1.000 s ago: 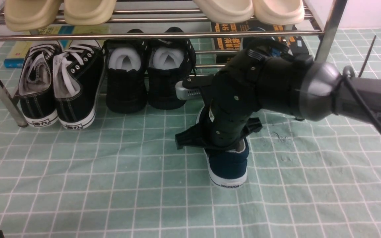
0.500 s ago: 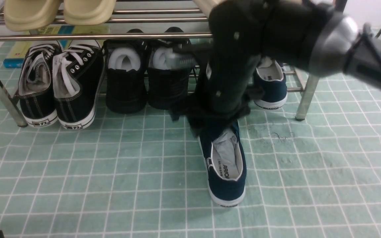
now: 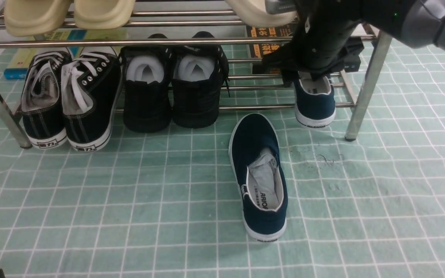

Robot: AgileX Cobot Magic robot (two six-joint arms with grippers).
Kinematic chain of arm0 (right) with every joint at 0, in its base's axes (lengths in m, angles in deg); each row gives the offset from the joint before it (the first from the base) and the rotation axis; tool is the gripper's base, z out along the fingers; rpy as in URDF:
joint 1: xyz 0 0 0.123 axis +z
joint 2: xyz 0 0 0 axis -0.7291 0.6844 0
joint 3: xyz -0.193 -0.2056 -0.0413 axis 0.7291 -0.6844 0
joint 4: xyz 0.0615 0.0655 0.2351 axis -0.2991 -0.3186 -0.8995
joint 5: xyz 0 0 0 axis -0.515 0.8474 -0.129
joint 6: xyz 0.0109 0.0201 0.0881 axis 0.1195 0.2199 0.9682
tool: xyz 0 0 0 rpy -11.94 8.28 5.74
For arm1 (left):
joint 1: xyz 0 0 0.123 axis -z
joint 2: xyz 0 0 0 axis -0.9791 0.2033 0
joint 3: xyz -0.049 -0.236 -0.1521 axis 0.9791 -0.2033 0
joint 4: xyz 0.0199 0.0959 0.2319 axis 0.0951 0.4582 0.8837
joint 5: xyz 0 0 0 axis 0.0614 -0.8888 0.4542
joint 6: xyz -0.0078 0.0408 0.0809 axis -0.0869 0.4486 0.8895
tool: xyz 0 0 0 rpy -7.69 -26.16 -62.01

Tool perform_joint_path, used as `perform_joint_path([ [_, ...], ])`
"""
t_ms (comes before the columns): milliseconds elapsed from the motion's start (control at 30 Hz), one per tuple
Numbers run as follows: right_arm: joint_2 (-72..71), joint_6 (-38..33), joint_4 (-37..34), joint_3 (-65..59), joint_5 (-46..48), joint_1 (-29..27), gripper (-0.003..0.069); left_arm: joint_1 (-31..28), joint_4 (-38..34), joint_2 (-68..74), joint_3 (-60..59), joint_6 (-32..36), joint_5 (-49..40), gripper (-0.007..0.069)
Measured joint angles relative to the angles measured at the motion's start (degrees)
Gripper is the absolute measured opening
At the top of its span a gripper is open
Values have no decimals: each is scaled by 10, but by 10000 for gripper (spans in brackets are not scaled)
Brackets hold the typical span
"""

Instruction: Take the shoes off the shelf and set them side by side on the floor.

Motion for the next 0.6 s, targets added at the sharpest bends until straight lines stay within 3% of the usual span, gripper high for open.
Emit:
perform_joint_path([
  [233,40,-1,2,1,-33,-12,316,0,0,0,0,0,0,242],
  [367,45,-2,0,1,-16,-12,146,0,0,0,0,0,0,242],
  [400,45,-2,-2,1,-11,-12,135,0,0,0,0,0,0,242],
  [467,27,-15,-22,1,23,-13,22,0,0,0,0,0,0,242],
  [600,-14,-47,-75,0,81,-14,22,0,0,0,0,0,0,242],
])
